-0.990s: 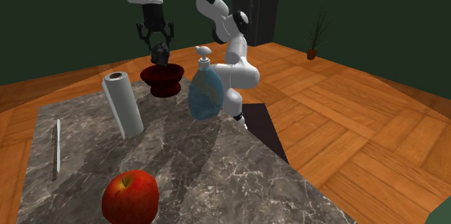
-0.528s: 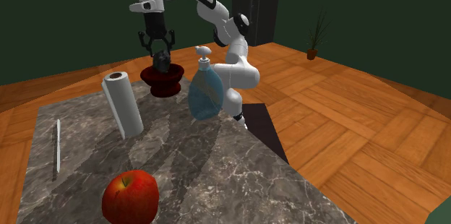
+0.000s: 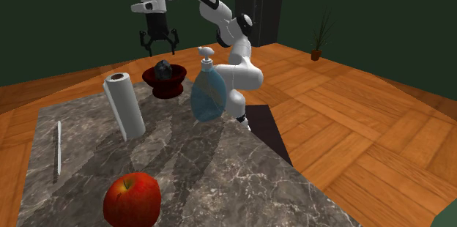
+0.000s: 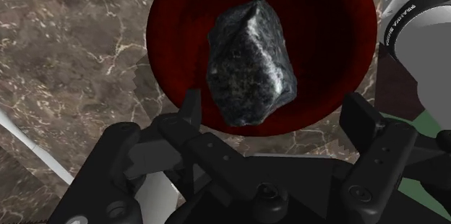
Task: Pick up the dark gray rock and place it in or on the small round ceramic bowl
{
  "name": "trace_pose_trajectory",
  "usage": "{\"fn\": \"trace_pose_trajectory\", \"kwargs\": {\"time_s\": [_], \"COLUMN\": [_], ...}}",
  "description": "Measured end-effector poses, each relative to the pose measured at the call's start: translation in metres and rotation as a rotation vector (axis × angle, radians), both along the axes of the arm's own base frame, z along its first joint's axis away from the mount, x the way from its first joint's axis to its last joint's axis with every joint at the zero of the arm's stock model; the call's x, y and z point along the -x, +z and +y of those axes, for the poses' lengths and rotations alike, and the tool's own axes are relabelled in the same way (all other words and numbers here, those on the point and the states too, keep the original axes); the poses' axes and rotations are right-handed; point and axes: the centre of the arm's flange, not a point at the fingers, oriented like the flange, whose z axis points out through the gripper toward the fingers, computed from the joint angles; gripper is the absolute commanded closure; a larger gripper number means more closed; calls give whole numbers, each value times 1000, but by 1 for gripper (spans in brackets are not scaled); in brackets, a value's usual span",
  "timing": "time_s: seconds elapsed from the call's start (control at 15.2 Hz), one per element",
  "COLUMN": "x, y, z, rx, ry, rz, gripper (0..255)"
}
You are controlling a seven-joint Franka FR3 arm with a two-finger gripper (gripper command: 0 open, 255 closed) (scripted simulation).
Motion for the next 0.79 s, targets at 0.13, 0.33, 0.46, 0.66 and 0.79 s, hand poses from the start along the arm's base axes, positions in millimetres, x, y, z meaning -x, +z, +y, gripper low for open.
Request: {"fn": "trace_pose_trajectory", "kwargs": {"time_s": [0.13, 0.33, 0.46, 0.66, 0.79], "x": [0, 5, 11, 12, 12], "y": [0, 16, 36, 47, 48], "z": [0, -2, -3, -3, -2], "rx": [0, 0, 0, 0, 0], "ry": [0, 0, -1, 0, 0], "rz": [0, 0, 0, 0, 0], "gripper": [0, 0, 0, 0, 0]}}
